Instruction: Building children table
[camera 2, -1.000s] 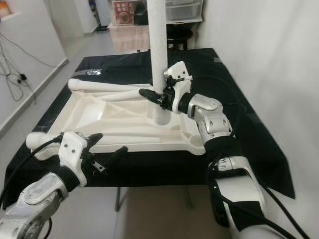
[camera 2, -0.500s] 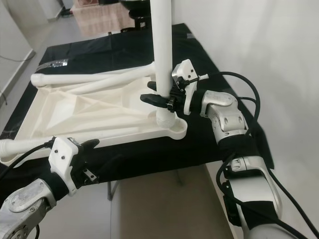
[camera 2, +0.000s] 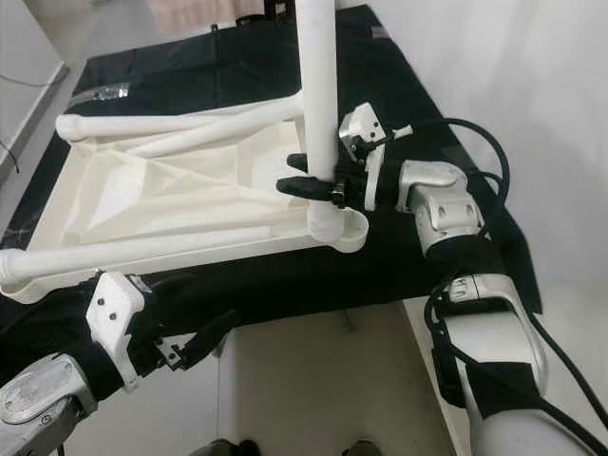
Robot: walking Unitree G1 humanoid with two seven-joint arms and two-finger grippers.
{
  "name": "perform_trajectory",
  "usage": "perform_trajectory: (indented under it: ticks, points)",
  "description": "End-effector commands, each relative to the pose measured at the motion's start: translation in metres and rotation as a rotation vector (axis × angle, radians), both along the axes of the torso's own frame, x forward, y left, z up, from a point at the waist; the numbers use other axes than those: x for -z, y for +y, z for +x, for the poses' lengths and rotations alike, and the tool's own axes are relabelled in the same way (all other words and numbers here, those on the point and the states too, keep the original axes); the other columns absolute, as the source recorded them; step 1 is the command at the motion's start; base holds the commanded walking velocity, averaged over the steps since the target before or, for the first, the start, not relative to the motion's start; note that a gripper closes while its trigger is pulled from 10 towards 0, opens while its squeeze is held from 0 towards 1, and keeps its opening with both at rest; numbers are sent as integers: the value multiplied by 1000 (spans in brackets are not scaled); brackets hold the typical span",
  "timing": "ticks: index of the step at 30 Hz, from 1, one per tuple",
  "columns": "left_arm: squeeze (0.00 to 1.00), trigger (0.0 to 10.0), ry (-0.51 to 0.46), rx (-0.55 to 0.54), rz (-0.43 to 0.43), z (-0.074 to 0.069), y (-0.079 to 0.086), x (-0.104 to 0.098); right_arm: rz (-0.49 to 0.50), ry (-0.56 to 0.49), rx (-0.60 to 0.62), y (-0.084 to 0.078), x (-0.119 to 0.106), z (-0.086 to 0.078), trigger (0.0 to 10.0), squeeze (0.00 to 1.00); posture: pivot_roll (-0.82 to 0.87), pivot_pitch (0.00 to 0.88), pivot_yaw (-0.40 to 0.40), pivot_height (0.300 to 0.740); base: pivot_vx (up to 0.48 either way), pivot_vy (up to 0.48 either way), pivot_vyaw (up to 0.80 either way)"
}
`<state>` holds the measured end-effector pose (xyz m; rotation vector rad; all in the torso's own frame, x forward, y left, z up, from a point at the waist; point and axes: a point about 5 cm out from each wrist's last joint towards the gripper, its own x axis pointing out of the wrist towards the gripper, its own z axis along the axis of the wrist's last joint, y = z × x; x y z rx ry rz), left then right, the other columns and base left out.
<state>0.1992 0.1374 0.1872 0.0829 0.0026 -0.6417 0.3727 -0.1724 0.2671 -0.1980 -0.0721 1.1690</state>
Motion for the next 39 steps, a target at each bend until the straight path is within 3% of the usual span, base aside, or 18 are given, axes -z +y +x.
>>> perform_trajectory:
  ticks: [1, 5, 12, 13, 14, 17, 20, 27, 30, 35, 39]
  points:
    - [0, 10000, 2, -17, 7, -1, 3, -1, 14, 11, -18, 3, 0, 0, 10000, 0, -56, 265, 131, 740, 0, 0, 0]
    - [0, 10000, -24, -29, -46, 7, 0, -7, 234, -76, -179, 18, -34, -28, 10000, 0, -70, 250, 126, 740, 0, -457, 0]
    - [0, 10000, -43, -35, -69, 12, 0, -11, 297, -98, -208, 27, -40, -39, 10000, 0, -82, 219, 118, 740, 0, -455, 0]
    - [0, 10000, -68, -84, -112, 25, 3, -16, 324, -93, -157, 51, -28, -46, 10000, 0, -87, 176, 108, 740, 0, -322, 0]
    - [0, 10000, -68, -84, -112, 25, 3, -16, 324, -93, -157, 51, -28, -46, 10000, 0, -87, 176, 108, 740, 0, -322, 0]
    - [0, 10000, -81, -190, -161, 40, 6, -19, 281, -79, -82, 84, 0, -57, 10000, 0, -86, 129, 103, 740, 0, 0, 0]
    - [0, 10000, -79, -215, -176, 44, 7, -18, 253, -68, -24, 92, 10, -56, 10000, 0, -89, 98, 102, 740, 0, 0, 0]
    - [0, 10000, -51, -230, -167, 46, 10, -7, 242, -50, 88, 94, 17, -52, 10000, 0, -93, 66, 106, 740, 0, 0, 0]
    - [0, 10000, -42, -227, -168, 44, 10, -4, 250, -10, 82, 94, 21, -53, 10000, 0, -93, 62, 107, 740, 0, 0, 267]
    - [0, 10000, -24, -215, -169, 41, 10, 1, 222, -23, 93, 95, 25, -54, 10000, 0, -89, 62, 109, 740, 207, 0, 800]
    - [0, 10000, -4, -216, -167, 39, 10, 5, 179, -61, 179, 96, 26, -52, 10000, 0, -88, 72, 105, 740, 278, 0, 0]
